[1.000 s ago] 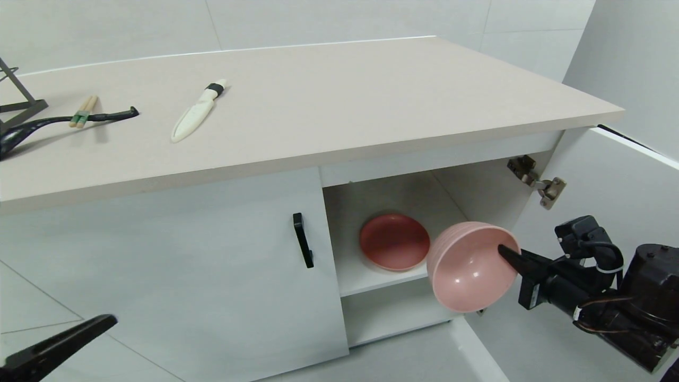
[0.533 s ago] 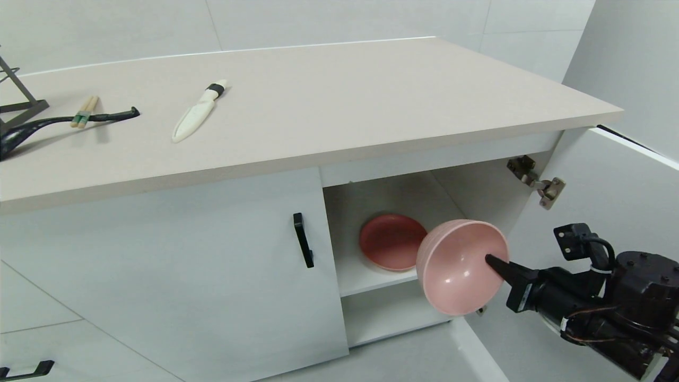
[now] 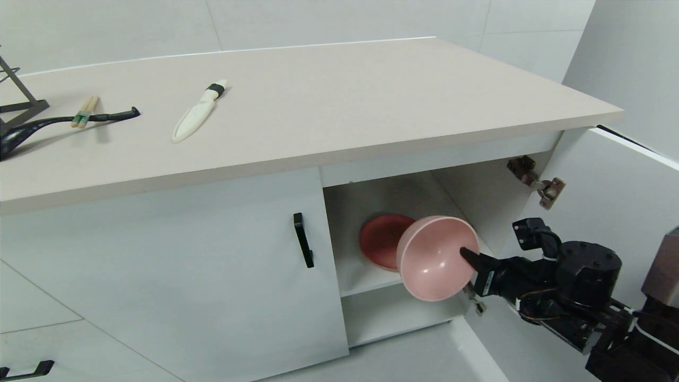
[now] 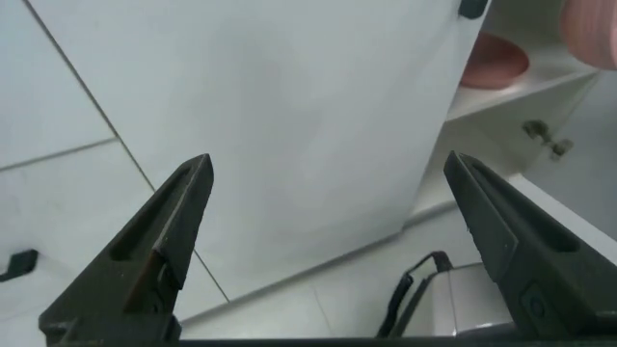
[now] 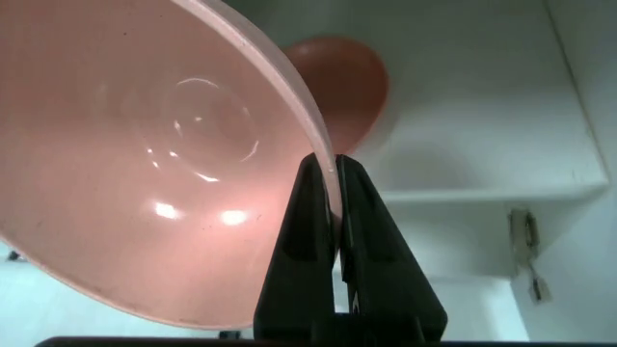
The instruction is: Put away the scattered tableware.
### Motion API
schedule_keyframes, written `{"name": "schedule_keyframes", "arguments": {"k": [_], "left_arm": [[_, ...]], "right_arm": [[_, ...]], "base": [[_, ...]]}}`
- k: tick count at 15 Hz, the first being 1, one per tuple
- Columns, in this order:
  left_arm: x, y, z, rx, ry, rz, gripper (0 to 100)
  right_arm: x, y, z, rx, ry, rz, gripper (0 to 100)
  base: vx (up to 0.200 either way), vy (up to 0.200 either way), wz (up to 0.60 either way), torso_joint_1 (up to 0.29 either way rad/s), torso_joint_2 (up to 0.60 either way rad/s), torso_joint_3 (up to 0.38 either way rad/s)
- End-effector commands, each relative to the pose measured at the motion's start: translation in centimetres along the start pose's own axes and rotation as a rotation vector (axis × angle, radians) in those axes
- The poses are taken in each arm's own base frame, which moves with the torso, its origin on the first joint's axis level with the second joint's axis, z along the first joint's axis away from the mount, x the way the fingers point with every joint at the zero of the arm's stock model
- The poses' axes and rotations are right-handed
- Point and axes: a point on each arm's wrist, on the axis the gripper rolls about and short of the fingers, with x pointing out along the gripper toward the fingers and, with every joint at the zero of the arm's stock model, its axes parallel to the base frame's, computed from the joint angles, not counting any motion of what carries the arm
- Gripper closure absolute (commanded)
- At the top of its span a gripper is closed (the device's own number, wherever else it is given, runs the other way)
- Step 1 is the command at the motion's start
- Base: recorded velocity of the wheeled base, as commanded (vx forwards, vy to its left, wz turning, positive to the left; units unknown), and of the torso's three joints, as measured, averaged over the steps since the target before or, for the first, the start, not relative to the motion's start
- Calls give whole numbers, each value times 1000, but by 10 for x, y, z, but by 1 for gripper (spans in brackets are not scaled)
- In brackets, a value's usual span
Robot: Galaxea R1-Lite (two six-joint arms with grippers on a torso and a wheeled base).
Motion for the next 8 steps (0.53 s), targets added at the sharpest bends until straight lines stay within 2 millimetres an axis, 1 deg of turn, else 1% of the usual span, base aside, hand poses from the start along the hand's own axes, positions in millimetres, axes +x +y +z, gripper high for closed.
{"name": "schedule_keyframes", "arguments": {"k": [1, 2, 3, 4, 6, 8], "left_arm": [[-2, 0, 0, 5, -27, 7, 0], [-2, 0, 0, 4, -27, 7, 0], [-2, 0, 0, 5, -27, 5, 0], [-2, 0, 0, 10, -27, 8, 0], [-2, 1, -1, 30, -20, 77, 0], [-2, 3, -3, 41, 8, 174, 0]], "right_arm": [[14, 3, -20, -24, 52, -1, 100], [16, 5, -18, -34, 39, 5, 100], [21, 6, -11, -50, 5, 12, 100], [27, 9, -1, -67, -45, 24, 100], [42, 13, 18, -70, -140, 48, 100], [52, 14, 21, -69, -116, 43, 100]], "base": [[0, 0, 0, 0, 0, 0], [0, 0, 0, 0, 0, 0], [0, 0, 0, 0, 0, 0], [0, 0, 0, 0, 0, 0], [0, 0, 0, 0, 0, 0], [0, 0, 0, 0, 0, 0]]}}
